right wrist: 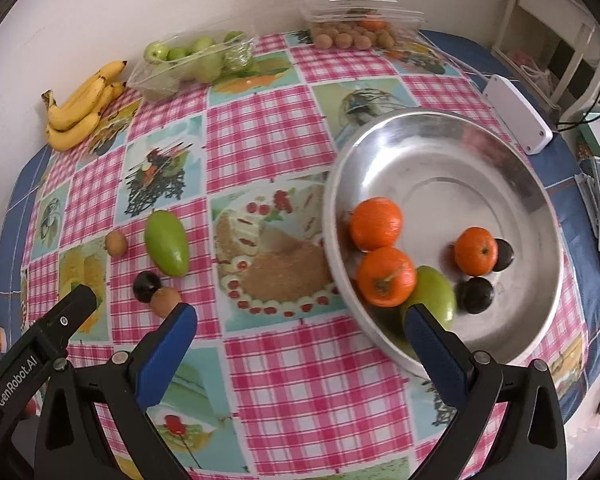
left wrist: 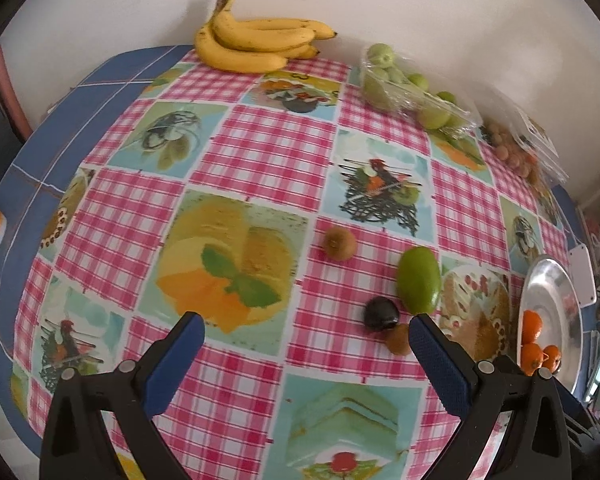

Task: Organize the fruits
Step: 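Close the right gripper on a brown kiwi while the left moves toward a dark plum, then grasp the dark plum with the left gripper while the right lifts the kiwi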

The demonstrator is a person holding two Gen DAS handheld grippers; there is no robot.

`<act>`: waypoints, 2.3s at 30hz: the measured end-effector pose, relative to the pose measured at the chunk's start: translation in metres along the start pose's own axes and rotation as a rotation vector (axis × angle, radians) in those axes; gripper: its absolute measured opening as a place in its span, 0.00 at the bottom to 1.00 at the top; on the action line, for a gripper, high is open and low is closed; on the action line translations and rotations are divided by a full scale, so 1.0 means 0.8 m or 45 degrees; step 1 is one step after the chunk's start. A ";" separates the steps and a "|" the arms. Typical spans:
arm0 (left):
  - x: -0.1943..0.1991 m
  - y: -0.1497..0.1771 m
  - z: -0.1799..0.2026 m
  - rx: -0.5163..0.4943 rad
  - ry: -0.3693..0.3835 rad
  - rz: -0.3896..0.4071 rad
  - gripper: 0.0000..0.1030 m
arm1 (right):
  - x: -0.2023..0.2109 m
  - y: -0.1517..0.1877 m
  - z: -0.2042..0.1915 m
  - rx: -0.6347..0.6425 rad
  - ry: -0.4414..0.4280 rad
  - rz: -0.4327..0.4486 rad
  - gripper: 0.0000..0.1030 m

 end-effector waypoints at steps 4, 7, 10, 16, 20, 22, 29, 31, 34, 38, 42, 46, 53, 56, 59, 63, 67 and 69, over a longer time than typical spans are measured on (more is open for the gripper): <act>-0.004 0.001 -0.015 0.030 -0.003 -0.006 1.00 | -0.005 0.003 -0.019 0.037 -0.020 -0.003 1.00; -0.009 0.002 -0.026 0.053 -0.012 -0.012 1.00 | -0.010 0.005 -0.031 0.057 -0.040 -0.009 1.00; -0.014 0.002 -0.033 0.070 -0.013 -0.013 1.00 | -0.015 0.006 -0.038 0.067 -0.071 -0.010 1.00; -0.025 0.005 -0.044 0.105 -0.011 -0.019 1.00 | -0.029 0.006 -0.052 0.087 -0.113 -0.027 1.00; -0.032 0.007 -0.051 0.122 -0.015 -0.027 1.00 | -0.038 0.007 -0.058 0.101 -0.127 -0.042 1.00; -0.037 0.009 -0.054 0.136 -0.011 -0.037 1.00 | -0.043 0.008 -0.063 0.100 -0.143 -0.068 1.00; -0.047 0.014 -0.060 0.161 0.016 -0.072 1.00 | -0.054 0.014 -0.072 0.095 -0.146 -0.115 1.00; -0.047 0.015 -0.057 0.148 0.014 -0.079 1.00 | -0.059 0.016 -0.075 0.098 -0.142 -0.119 0.97; -0.048 0.015 -0.054 0.141 0.016 -0.083 1.00 | -0.062 0.017 -0.080 0.100 -0.166 -0.126 0.81; -0.048 0.014 -0.058 0.168 0.023 -0.082 1.00 | -0.060 0.016 -0.082 0.110 -0.181 -0.115 0.69; -0.048 0.015 -0.059 0.173 0.030 -0.084 1.00 | -0.059 0.016 -0.082 0.104 -0.209 -0.118 0.54; -0.046 0.015 -0.056 0.163 0.036 -0.085 1.00 | -0.058 0.016 -0.081 0.103 -0.223 -0.120 0.42; -0.050 0.014 -0.052 0.166 0.052 -0.098 1.00 | -0.059 0.014 -0.075 0.076 -0.236 -0.127 0.26; -0.053 0.014 -0.049 0.170 0.065 -0.110 1.00 | -0.058 0.013 -0.071 0.070 -0.234 -0.132 0.26; -0.053 0.013 -0.045 0.172 0.091 -0.120 1.00 | -0.055 0.010 -0.065 0.053 -0.232 -0.127 0.26; -0.051 0.008 -0.033 0.148 0.123 -0.099 1.00 | -0.049 0.001 -0.051 0.027 -0.215 -0.113 0.26; -0.050 0.002 -0.008 0.068 0.151 -0.072 0.99 | -0.040 -0.009 -0.036 0.006 -0.197 -0.091 0.26; -0.051 -0.001 0.005 0.035 0.185 -0.063 0.96 | -0.037 -0.014 -0.030 0.003 -0.187 -0.081 0.26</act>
Point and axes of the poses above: each gripper's, at about its wrist camera, not at the fingertips, and x roughly against the way its jaws point, z to its right, y to its underside, the point moved 5 cm from there along -x, roughly the way its jaws point, and after that the axes turned 15 degrees about -x, right-handed, at the moved point
